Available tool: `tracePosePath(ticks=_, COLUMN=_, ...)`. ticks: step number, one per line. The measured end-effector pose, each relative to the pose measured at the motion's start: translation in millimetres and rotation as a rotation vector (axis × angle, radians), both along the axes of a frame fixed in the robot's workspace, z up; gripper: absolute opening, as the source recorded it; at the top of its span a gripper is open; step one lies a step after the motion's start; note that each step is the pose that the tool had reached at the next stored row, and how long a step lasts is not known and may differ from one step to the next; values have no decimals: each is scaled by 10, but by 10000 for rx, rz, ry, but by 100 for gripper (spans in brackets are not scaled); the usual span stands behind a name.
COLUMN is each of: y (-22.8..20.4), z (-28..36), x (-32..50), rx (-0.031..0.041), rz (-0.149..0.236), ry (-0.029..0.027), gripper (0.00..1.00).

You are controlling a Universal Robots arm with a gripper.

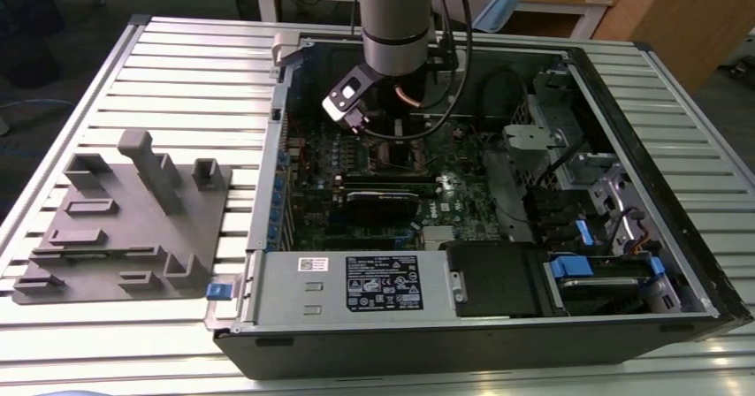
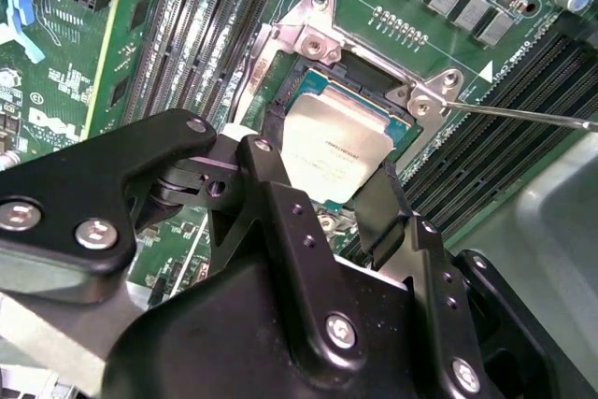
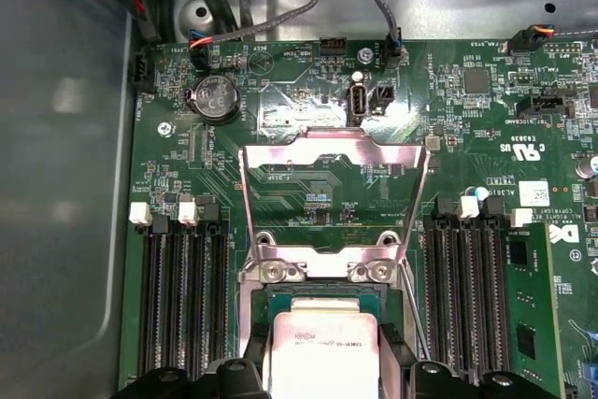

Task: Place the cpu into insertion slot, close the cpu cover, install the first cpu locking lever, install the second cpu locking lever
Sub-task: 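Place the cpu into insertion slot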

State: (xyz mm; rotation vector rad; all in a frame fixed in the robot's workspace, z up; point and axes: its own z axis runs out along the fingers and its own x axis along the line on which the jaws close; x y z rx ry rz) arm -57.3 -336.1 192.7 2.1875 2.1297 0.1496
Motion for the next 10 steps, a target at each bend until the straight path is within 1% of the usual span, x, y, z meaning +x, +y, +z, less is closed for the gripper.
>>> tracePosePath(ticks=6, y=0, z=-6, x=0, rx=2, rz=0, ry=-1, gripper=54)
tracePosePath(ticks=10, y=-2, z=-23, x=-1, rx=-10, rz=0, ry=3, gripper=54)
